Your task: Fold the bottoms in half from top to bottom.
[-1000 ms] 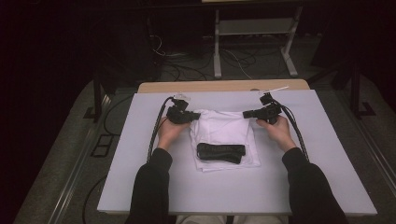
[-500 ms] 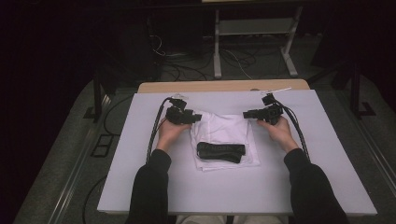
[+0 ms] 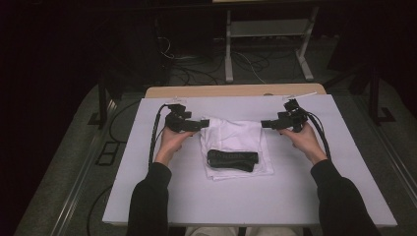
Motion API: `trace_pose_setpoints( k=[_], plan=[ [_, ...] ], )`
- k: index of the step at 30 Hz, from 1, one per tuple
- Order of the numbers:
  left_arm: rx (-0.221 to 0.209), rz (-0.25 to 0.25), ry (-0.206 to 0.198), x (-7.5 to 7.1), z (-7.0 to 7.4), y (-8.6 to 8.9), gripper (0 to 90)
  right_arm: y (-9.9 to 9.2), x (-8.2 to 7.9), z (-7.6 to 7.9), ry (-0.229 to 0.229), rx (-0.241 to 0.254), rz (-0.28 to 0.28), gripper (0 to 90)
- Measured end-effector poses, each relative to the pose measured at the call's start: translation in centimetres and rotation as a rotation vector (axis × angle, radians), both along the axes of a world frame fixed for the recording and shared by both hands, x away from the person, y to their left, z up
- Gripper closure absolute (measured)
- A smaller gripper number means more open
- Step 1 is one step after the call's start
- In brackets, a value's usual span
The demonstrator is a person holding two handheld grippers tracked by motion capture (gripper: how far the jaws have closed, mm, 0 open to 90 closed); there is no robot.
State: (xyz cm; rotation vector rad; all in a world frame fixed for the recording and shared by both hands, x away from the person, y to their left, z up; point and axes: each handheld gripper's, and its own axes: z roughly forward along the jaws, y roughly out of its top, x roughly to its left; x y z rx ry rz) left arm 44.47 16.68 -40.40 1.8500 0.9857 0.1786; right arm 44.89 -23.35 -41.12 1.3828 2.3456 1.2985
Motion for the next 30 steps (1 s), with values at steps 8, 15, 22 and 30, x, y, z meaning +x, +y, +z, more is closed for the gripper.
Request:
trace_pose_setpoints(
  k=[8, 15, 22, 30],
  plan=[
    [0.020, -0.003, -0.021, -1.5, 0.3, 0.7, 0.0, -1.0, -1.7, 0.6, -0.032, 0.032, 0.001, 0.0],
    [0.019, 0.011, -0.037, -2.6, 0.6, 1.6, 0.0, -2.1, -3.2, 1.0, -0.045, 0.042, 0.003, 0.0],
    [0.013, 0.012, -0.049, -3.8, 1.0, 2.2, 0.0, -3.2, -4.5, 1.1, -0.055, 0.052, -0.001, 0.0],
    [0.020, 0.013, -0.074, -5.4, 1.5, 2.7, 0.0, -4.7, -6.0, 1.2, -0.068, 0.055, -0.014, 0.0]
  ],
)
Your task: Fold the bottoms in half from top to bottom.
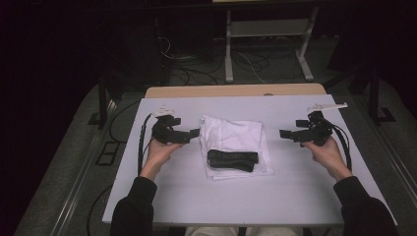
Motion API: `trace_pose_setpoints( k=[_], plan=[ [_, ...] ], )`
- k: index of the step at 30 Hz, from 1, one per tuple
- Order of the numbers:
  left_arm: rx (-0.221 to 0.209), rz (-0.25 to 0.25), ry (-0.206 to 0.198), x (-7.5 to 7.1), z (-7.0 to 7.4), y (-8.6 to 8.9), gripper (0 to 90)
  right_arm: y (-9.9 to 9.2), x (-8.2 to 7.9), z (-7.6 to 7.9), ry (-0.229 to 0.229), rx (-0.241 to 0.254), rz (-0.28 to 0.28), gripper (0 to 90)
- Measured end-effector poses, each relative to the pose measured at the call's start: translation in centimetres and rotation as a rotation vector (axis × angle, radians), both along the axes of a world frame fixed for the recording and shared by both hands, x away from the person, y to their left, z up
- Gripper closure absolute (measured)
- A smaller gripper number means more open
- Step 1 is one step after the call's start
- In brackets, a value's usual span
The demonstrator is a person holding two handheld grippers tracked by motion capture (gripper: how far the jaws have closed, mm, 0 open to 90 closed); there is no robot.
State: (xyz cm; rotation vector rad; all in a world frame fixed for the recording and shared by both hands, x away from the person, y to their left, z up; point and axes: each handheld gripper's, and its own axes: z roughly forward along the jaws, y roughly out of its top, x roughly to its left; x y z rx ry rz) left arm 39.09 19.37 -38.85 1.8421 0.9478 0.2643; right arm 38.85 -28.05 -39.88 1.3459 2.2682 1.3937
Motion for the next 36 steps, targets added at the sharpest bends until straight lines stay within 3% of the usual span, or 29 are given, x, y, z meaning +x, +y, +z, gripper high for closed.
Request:
trace_pose_setpoints(
  k=[20, 28, 36],
  plan=[
    [-0.012, -0.011, -0.048, -4.1, -0.1, 1.7, 0.0, -2.0, -4.6, 0.3, -0.062, -0.009, 0.007, 0.0],
    [-0.022, 0.018, -0.085, -6.2, -0.5, 2.8, 0.0, -2.5, -6.4, 0.2, -0.087, -0.017, 0.008, 0.0],
    [-0.019, 0.034, -0.088, -8.0, -1.3, 4.0, 0.0, -3.0, -8.2, -0.9, -0.093, -0.030, 0.005, 0.0]
  ],
)
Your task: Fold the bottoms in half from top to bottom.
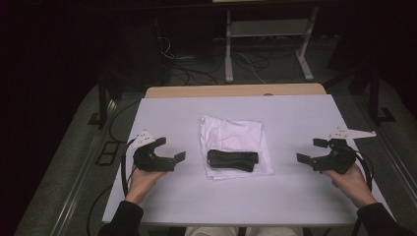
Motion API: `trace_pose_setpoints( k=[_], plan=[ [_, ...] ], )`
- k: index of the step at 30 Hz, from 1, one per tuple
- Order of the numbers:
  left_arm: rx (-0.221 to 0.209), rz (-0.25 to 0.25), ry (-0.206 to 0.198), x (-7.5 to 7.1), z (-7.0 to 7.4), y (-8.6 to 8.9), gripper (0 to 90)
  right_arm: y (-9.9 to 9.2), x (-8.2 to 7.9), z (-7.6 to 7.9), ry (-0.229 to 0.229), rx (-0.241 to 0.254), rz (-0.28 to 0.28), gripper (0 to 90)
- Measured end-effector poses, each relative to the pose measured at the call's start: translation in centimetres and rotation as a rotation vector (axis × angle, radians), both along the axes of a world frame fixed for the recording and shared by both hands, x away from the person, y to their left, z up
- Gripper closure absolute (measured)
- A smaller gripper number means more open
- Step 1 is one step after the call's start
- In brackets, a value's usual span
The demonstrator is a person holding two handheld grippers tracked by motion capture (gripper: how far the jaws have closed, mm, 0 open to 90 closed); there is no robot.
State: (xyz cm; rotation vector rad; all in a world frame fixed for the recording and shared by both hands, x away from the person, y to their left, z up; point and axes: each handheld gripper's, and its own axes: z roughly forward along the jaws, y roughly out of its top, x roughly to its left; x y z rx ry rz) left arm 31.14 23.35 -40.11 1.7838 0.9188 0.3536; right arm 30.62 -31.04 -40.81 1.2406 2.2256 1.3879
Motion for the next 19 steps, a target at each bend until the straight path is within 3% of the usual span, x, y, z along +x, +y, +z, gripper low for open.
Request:
trace_pose_setpoints(
  k=[6, 12, 19],
  plan=[
    [-0.014, 0.030, -0.015, -1.3, -0.5, 0.9, 0.0, -0.5, -1.1, -1.2, 0.015, -0.034, -0.014, 0.0],
    [0.005, 0.037, 0.002, -2.4, -1.1, 1.7, 0.0, -1.1, -2.1, -1.7, 0.021, -0.038, -0.033, 0.0],
    [-0.007, 0.040, -0.006, -2.8, -1.2, 2.0, 0.0, -1.1, -2.5, -1.9, 0.017, -0.052, -0.026, 0.0]
  ],
)
